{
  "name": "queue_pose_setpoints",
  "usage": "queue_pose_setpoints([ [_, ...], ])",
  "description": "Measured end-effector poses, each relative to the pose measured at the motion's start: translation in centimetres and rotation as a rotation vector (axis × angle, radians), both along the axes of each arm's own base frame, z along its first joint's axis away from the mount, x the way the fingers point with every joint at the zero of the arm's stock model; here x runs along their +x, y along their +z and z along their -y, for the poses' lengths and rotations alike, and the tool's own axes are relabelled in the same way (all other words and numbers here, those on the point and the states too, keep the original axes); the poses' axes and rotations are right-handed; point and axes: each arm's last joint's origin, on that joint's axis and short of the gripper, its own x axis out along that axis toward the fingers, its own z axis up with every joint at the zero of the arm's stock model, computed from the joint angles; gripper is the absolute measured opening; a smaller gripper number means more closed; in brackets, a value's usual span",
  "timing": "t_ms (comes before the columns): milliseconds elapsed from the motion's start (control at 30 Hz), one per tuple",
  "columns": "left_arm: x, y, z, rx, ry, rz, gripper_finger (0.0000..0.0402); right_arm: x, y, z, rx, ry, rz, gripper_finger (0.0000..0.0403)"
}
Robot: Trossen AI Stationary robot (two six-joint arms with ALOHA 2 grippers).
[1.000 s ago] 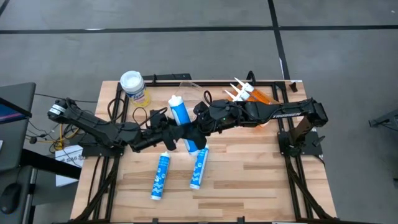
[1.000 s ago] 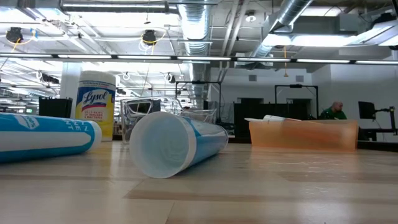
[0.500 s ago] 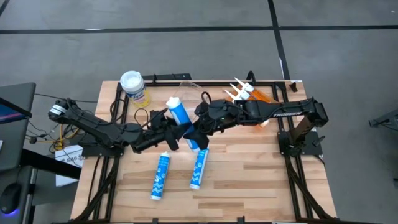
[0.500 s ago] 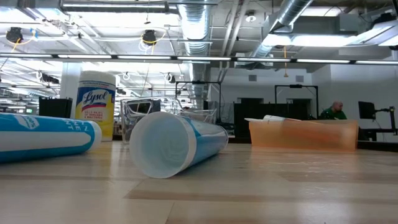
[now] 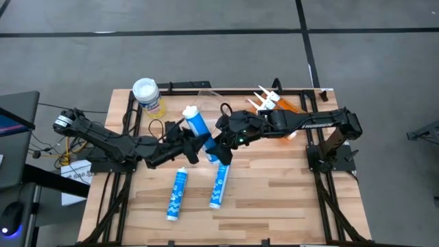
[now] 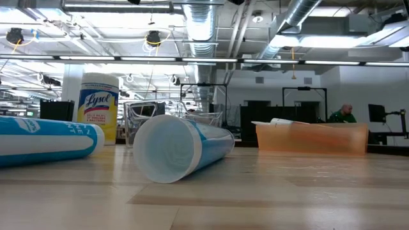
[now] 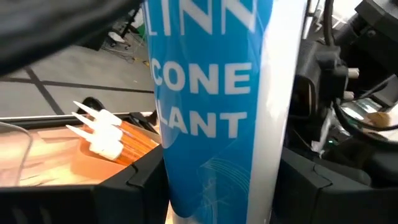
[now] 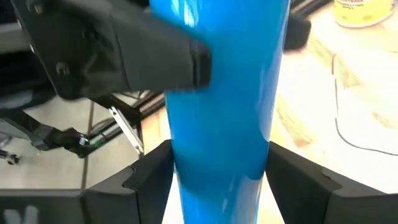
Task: Pick & place silicon tubes, Sealant and Lysol wipes
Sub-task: Put the right blue sealant into the transparent bin
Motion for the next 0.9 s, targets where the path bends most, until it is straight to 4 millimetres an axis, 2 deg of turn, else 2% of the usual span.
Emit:
queue_pose_setpoints([
  [200, -0.3, 0.2, -0.8, 0.013, 0.116, -0.030, 0.0197, -1.5, -0.2, 0.0, -0.052, 0.029, -0.094, 0.0228],
  [433, -0.1, -0.3, -1.9, 0.103, 0.167, -0.137, 0.0197, -4.2, 0.1, 0.0, -0.198, -0.083, -0.226, 0.0228],
  [600, 0.2, -1.3, -3.8, 0.155, 0.228, -0.273, 0.0197, -5.9, 0.0, -0.7, -0.310, -0.120, -0.310, 0.0228],
  [900, 0.3, -2.5, -8.5, 0.262, 0.299, -0.505, 0.0197, -7.3, -0.6, -1.6, -0.436, -0.211, -0.408, 0.0227],
])
